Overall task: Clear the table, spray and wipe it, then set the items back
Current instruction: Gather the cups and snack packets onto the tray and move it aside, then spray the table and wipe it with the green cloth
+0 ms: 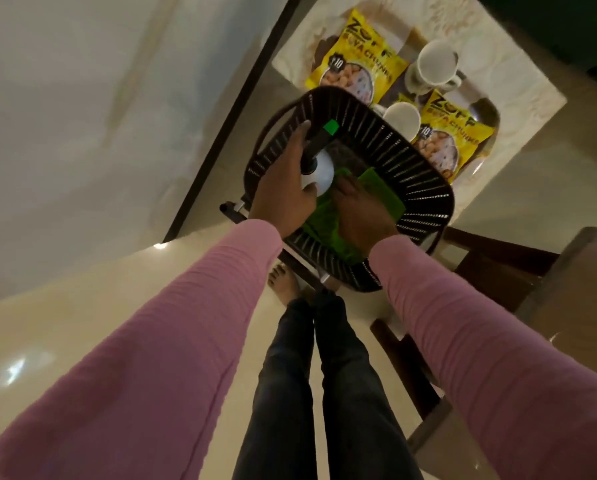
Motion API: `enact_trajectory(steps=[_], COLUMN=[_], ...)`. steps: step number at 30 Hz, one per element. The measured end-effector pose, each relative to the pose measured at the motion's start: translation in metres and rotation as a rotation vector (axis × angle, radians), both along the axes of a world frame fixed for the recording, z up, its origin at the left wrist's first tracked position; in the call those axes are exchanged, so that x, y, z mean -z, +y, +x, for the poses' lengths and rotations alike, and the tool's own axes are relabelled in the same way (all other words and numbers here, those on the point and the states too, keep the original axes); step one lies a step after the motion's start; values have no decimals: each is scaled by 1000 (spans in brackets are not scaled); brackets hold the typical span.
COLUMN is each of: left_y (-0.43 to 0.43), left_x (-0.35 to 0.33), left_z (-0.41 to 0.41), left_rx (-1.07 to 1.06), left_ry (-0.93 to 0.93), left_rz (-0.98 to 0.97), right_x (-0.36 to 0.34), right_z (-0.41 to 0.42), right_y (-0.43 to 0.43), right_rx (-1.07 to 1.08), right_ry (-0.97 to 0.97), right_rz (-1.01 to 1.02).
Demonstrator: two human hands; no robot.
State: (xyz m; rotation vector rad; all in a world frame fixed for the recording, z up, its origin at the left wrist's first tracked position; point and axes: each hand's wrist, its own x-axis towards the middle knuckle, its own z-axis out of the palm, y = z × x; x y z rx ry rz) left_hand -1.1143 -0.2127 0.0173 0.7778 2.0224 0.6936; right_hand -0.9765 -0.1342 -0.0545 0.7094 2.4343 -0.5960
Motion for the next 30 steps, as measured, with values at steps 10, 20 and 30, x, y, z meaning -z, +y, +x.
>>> enact_trajectory(steps=[10, 20, 30], left_y=[-20, -10, -3], left_x=[18, 22, 24], left_z=[-14, -11, -8], left_rx=[219, 140, 32], left_ry=[182, 30, 61], left_rz=[31, 34, 97], right_x=[24, 13, -19], right_z=[-7, -24, -18], right_y=[22, 26, 16], right_rx=[-150, -287, -105], right_ry=[-29, -121, -191], right_rz=[-26, 82, -14])
